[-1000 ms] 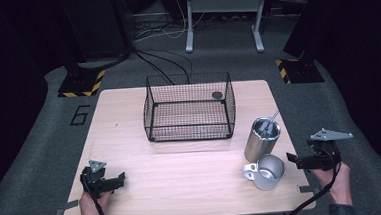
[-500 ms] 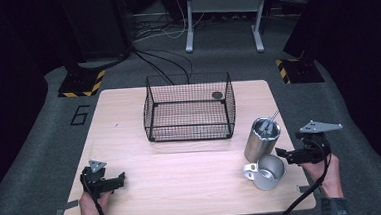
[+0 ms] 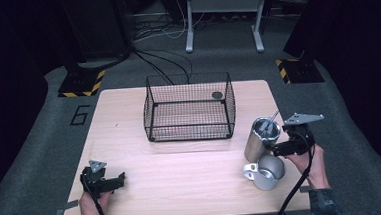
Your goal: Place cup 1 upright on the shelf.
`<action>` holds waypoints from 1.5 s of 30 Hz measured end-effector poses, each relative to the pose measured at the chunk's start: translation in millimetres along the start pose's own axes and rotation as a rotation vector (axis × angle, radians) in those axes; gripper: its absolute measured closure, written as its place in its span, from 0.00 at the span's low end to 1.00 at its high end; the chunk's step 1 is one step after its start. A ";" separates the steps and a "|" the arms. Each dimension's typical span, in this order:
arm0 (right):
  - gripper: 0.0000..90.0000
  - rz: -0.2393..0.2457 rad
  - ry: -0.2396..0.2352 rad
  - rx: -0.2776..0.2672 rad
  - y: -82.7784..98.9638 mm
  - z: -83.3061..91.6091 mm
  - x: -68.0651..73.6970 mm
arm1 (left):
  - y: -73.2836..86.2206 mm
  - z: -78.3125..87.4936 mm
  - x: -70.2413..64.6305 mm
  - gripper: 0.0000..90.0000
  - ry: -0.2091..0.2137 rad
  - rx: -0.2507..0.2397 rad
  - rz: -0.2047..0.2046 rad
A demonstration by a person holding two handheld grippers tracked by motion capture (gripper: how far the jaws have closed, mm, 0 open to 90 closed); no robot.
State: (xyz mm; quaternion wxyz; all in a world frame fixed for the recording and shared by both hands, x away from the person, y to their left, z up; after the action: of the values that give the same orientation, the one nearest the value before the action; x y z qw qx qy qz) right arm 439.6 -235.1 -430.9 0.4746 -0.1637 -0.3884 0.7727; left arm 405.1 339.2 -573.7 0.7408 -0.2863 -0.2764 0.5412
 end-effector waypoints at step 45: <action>0.03 0.002 0.048 -0.008 -16.4 -29.9 4.9 | -0.1 0.4 -0.4 0.01 -0.007 -0.001 -0.009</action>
State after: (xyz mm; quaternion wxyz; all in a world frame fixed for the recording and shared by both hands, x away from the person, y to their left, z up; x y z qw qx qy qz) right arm 465.7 -213.5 -437.2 0.4825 -0.1842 -0.3798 0.7675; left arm 404.7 338.8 -573.3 0.7420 -0.2838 -0.2805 0.5387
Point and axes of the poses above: each handheld gripper's, and its own axes: z roughly backward along the jaws, y roughly out of its underside, x roughly to its left, the point moved 6 cm from there along -z, roughly forward along the jaws, and after that the axes turned 7 degrees about -z, right-handed, at the moved point
